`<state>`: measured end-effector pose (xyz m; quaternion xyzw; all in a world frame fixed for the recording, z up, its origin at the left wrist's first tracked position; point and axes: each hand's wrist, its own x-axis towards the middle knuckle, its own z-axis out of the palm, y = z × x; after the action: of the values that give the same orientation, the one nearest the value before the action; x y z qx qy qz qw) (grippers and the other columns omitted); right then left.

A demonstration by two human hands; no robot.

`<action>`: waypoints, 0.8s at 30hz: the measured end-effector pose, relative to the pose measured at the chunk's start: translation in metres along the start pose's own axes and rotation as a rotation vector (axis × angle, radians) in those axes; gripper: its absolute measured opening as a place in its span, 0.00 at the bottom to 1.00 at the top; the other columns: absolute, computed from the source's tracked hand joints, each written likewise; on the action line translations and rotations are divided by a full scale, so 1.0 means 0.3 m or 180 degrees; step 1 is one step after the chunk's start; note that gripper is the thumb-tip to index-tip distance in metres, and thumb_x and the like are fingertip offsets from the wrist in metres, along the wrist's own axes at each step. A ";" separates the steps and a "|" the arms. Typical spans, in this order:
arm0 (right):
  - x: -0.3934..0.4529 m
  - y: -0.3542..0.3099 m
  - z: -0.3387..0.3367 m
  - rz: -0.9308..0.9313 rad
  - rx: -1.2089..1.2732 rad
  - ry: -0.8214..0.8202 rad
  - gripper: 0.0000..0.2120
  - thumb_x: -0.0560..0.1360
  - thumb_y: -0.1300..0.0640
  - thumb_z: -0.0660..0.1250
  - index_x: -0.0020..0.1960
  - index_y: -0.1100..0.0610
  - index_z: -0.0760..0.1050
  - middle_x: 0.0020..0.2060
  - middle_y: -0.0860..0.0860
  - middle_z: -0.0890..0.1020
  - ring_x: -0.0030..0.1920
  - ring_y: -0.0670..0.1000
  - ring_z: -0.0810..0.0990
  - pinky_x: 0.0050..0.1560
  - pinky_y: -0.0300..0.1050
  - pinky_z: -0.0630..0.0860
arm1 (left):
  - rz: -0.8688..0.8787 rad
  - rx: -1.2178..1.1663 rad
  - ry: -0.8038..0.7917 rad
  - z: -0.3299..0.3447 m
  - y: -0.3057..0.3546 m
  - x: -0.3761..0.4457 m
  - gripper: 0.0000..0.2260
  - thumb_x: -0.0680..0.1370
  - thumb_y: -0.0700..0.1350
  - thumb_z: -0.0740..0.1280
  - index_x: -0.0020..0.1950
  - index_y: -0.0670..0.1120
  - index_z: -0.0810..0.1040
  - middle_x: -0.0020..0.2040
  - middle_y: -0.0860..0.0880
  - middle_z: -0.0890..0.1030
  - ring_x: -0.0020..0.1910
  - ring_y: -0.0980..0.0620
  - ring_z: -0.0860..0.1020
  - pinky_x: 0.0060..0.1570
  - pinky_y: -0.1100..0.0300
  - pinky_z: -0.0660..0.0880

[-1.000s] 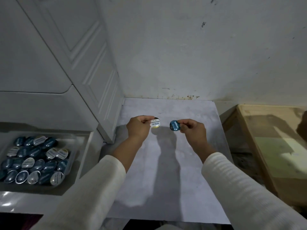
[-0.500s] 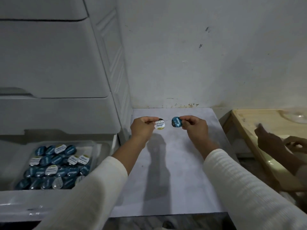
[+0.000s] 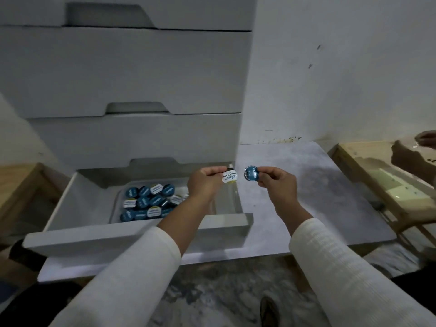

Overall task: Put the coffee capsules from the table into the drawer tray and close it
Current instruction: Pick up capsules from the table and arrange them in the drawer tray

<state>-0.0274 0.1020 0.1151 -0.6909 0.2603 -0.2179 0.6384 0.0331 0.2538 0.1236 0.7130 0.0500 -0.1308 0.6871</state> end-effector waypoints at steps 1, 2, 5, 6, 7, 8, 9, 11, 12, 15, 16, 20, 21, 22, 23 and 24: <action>-0.034 -0.013 0.030 -0.0004 -0.0036 -0.0031 0.08 0.72 0.67 0.66 0.45 0.56 0.81 0.38 0.52 0.83 0.39 0.49 0.81 0.44 0.39 0.80 | -0.0054 -0.0052 0.0095 -0.046 0.000 -0.005 0.08 0.74 0.35 0.67 0.47 0.45 0.84 0.43 0.47 0.83 0.46 0.51 0.81 0.55 0.57 0.77; -0.065 -0.027 0.063 -0.0005 -0.0081 -0.0056 0.08 0.73 0.67 0.66 0.46 0.58 0.81 0.39 0.51 0.83 0.39 0.48 0.81 0.43 0.37 0.80 | -0.0100 -0.0095 0.0169 -0.095 0.000 -0.005 0.08 0.74 0.35 0.67 0.46 0.45 0.83 0.46 0.46 0.83 0.48 0.50 0.81 0.56 0.55 0.77; -0.129 -0.056 0.161 0.0024 -0.0245 -0.0121 0.06 0.73 0.65 0.67 0.48 0.59 0.81 0.40 0.53 0.82 0.39 0.50 0.82 0.43 0.38 0.80 | -0.0195 -0.0108 0.0333 -0.225 0.004 0.011 0.10 0.74 0.34 0.66 0.41 0.49 0.82 0.47 0.45 0.83 0.47 0.49 0.81 0.54 0.54 0.78; -0.142 -0.060 0.195 0.0076 -0.0274 -0.0153 0.06 0.73 0.65 0.67 0.47 0.60 0.81 0.40 0.54 0.82 0.40 0.51 0.82 0.45 0.40 0.80 | -0.0214 -0.0117 0.0381 -0.261 0.001 0.020 0.11 0.75 0.34 0.66 0.41 0.49 0.82 0.46 0.45 0.83 0.44 0.50 0.80 0.51 0.55 0.78; -0.153 -0.059 0.226 0.0153 -0.0288 -0.0184 0.05 0.72 0.65 0.67 0.46 0.59 0.81 0.39 0.54 0.82 0.40 0.51 0.82 0.46 0.42 0.80 | -0.0239 -0.0130 0.0409 -0.292 -0.002 0.027 0.10 0.75 0.34 0.65 0.43 0.48 0.82 0.44 0.46 0.82 0.40 0.51 0.79 0.47 0.57 0.78; -0.162 -0.056 0.255 0.0243 -0.0290 -0.0217 0.05 0.72 0.65 0.68 0.45 0.59 0.81 0.39 0.54 0.82 0.39 0.51 0.81 0.46 0.43 0.81 | -0.0281 -0.0127 0.0447 -0.319 -0.009 0.037 0.10 0.75 0.34 0.65 0.46 0.46 0.82 0.42 0.47 0.82 0.38 0.53 0.78 0.43 0.59 0.77; -0.166 -0.051 0.285 0.0329 -0.0291 -0.0245 0.05 0.72 0.66 0.68 0.43 0.59 0.81 0.38 0.54 0.82 0.38 0.51 0.81 0.46 0.43 0.81 | -0.0327 -0.0102 0.0484 -0.343 -0.013 0.046 0.10 0.76 0.33 0.64 0.48 0.45 0.82 0.41 0.47 0.81 0.36 0.54 0.78 0.40 0.61 0.76; -0.168 -0.036 0.340 0.0484 -0.0304 -0.0283 0.07 0.71 0.67 0.68 0.39 0.57 0.80 0.37 0.54 0.82 0.35 0.49 0.80 0.43 0.42 0.81 | -0.0420 -0.0033 0.0532 -0.383 -0.034 0.081 0.09 0.75 0.33 0.64 0.50 0.43 0.82 0.43 0.45 0.82 0.38 0.51 0.79 0.40 0.62 0.76; -0.165 -0.026 0.365 0.0558 -0.0329 -0.0303 0.08 0.71 0.68 0.68 0.37 0.56 0.80 0.36 0.54 0.82 0.35 0.49 0.80 0.42 0.41 0.81 | -0.0473 0.0013 0.0547 -0.398 -0.044 0.098 0.10 0.75 0.33 0.65 0.51 0.42 0.82 0.46 0.43 0.83 0.41 0.49 0.80 0.39 0.61 0.76; -0.148 0.004 0.443 0.0820 -0.0369 -0.0439 0.10 0.72 0.67 0.67 0.36 0.54 0.78 0.35 0.53 0.81 0.35 0.49 0.80 0.42 0.40 0.80 | -0.0581 0.0133 0.0585 -0.425 -0.073 0.158 0.10 0.75 0.32 0.64 0.51 0.41 0.82 0.52 0.41 0.82 0.39 0.49 0.79 0.41 0.61 0.76; -0.139 0.015 0.469 0.0936 -0.0342 -0.0453 0.10 0.72 0.67 0.67 0.35 0.54 0.77 0.35 0.53 0.81 0.35 0.49 0.80 0.42 0.40 0.80 | -0.0604 0.0161 0.0650 -0.429 -0.081 0.178 0.10 0.75 0.32 0.64 0.52 0.40 0.82 0.52 0.41 0.82 0.39 0.50 0.79 0.42 0.60 0.76; -0.086 0.057 0.566 0.1387 -0.0120 -0.0390 0.10 0.72 0.69 0.67 0.35 0.57 0.76 0.36 0.53 0.79 0.34 0.48 0.79 0.38 0.38 0.80 | -0.0782 0.0276 0.0820 -0.428 -0.115 0.258 0.09 0.75 0.33 0.66 0.52 0.41 0.82 0.53 0.42 0.83 0.47 0.47 0.80 0.51 0.54 0.79; -0.073 0.068 0.586 0.1450 -0.0113 -0.0380 0.10 0.72 0.69 0.67 0.35 0.57 0.76 0.37 0.54 0.80 0.33 0.47 0.79 0.36 0.36 0.80 | -0.0823 0.0271 0.0819 -0.428 -0.122 0.277 0.09 0.74 0.33 0.66 0.52 0.41 0.83 0.53 0.41 0.83 0.49 0.46 0.81 0.53 0.54 0.79; -0.064 0.079 0.606 0.1504 -0.0116 -0.0374 0.09 0.71 0.69 0.68 0.36 0.58 0.77 0.38 0.54 0.80 0.33 0.47 0.79 0.34 0.35 0.80 | -0.0882 0.0260 0.0794 -0.427 -0.128 0.297 0.09 0.74 0.34 0.67 0.51 0.40 0.83 0.53 0.40 0.83 0.50 0.45 0.81 0.54 0.53 0.79; -0.055 0.090 0.624 0.1564 -0.0129 -0.0340 0.07 0.71 0.69 0.68 0.38 0.60 0.78 0.40 0.55 0.80 0.34 0.48 0.80 0.34 0.35 0.80 | -0.0932 0.0270 0.0761 -0.427 -0.136 0.317 0.08 0.74 0.34 0.67 0.51 0.40 0.83 0.53 0.40 0.83 0.50 0.45 0.81 0.54 0.53 0.79; -0.043 0.106 0.640 0.1601 -0.0171 -0.0319 0.06 0.70 0.70 0.68 0.39 0.61 0.78 0.41 0.56 0.81 0.36 0.50 0.80 0.38 0.38 0.81 | -0.0976 0.0307 0.0745 -0.427 -0.143 0.335 0.08 0.75 0.34 0.67 0.52 0.40 0.82 0.52 0.41 0.83 0.49 0.46 0.81 0.52 0.55 0.79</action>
<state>0.0817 0.2563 0.0666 -0.6310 0.3976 -0.0107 0.6660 0.1339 0.3722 0.0591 0.7395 0.2312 -0.1524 0.6136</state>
